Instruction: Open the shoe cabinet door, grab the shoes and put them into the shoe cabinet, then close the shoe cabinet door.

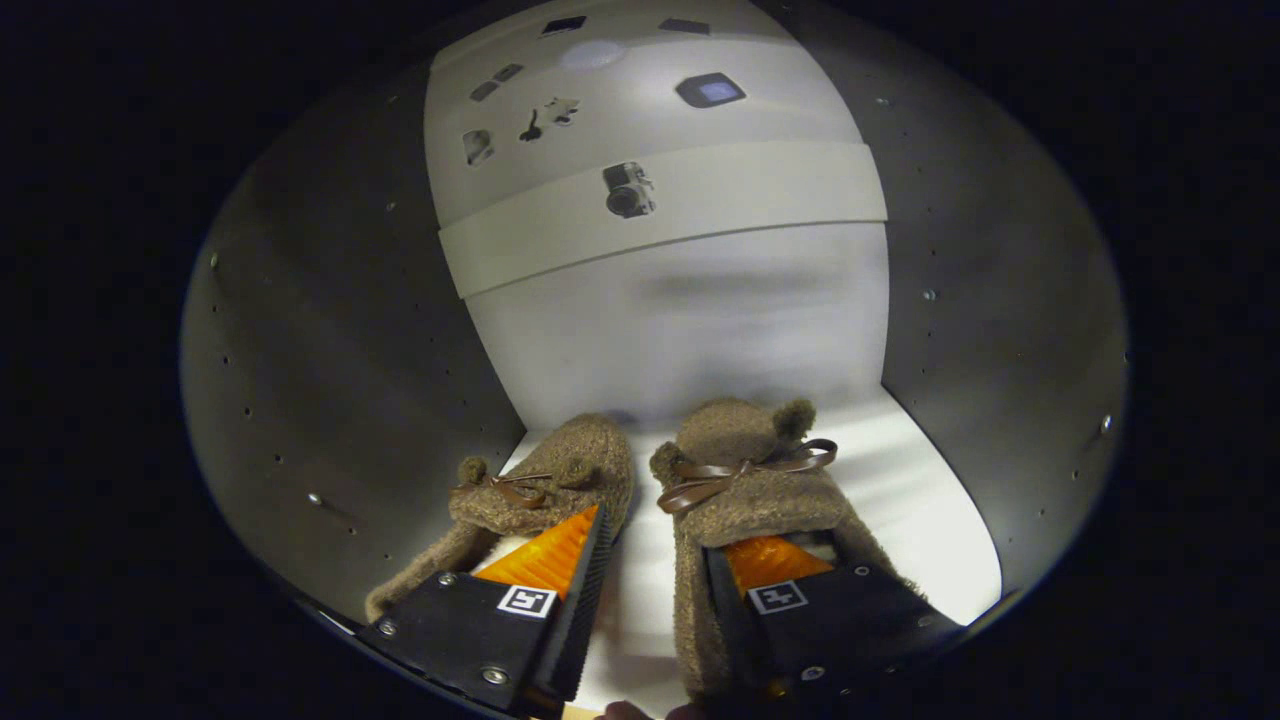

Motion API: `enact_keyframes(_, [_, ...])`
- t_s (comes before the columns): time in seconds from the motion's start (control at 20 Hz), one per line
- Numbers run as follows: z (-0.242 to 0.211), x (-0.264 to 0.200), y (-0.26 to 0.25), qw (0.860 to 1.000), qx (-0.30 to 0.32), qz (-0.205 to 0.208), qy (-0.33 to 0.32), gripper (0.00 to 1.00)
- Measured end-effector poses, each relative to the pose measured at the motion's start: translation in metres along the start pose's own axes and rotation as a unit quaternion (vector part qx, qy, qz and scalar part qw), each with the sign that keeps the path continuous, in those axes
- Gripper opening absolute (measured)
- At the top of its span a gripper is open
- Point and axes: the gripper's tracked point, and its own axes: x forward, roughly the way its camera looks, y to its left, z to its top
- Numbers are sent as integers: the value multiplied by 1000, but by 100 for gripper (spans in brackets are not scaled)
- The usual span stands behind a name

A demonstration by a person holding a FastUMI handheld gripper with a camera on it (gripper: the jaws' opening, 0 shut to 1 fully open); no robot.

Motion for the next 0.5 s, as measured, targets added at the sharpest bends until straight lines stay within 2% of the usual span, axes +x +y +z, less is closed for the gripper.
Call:
enact_keyframes(0.15, [10, -11, 2, 999, 35, 5, -10, 61])
enact_keyframes(0.3, [7, -20, 7, 998, 65, 5, 14, 63])
enact_keyframes(0.5, [6, -41, 4, 999, 33, -29, 3, 67])
